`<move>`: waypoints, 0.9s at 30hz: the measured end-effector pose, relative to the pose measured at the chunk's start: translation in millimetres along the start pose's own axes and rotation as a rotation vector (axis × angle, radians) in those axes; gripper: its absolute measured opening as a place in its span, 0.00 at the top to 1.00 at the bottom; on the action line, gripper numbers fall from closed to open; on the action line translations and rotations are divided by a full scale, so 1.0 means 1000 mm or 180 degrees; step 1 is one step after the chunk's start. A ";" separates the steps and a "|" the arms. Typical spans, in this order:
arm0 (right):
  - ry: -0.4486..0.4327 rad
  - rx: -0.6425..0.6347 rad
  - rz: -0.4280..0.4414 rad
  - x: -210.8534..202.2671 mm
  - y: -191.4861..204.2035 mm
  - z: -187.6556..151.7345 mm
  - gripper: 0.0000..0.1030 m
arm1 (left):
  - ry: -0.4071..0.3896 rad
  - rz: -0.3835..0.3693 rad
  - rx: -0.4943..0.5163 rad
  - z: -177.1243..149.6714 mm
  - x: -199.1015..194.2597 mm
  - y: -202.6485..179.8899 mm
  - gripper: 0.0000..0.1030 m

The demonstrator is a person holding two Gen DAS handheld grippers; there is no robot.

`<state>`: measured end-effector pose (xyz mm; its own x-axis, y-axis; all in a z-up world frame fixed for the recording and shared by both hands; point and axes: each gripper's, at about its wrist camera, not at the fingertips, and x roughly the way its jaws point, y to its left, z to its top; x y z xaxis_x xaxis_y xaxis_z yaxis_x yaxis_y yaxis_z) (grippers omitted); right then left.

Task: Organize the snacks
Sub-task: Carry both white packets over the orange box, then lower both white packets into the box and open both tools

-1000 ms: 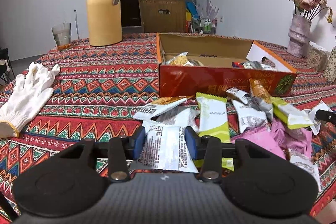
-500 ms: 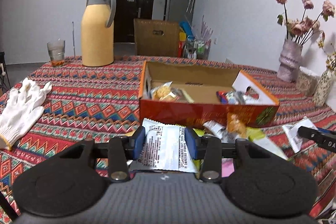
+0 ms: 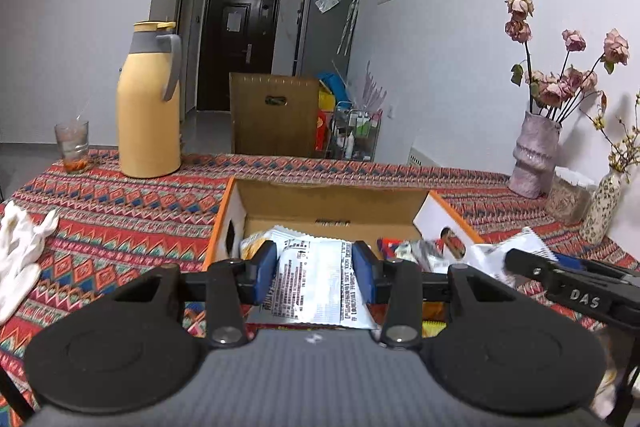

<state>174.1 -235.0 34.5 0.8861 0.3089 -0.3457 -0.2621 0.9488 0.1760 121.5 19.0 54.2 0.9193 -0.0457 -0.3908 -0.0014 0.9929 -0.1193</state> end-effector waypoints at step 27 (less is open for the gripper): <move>0.0249 0.0012 0.0138 0.114 0.005 0.017 0.60 | 0.0327 0.0180 -0.0157 0.003 0.121 0.005 0.59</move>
<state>280.6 -195.7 11.5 0.8413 0.3539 -0.4087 -0.2979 0.9343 0.1958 234.2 18.3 9.4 0.8722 -0.0031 -0.4892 -0.0738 0.9877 -0.1380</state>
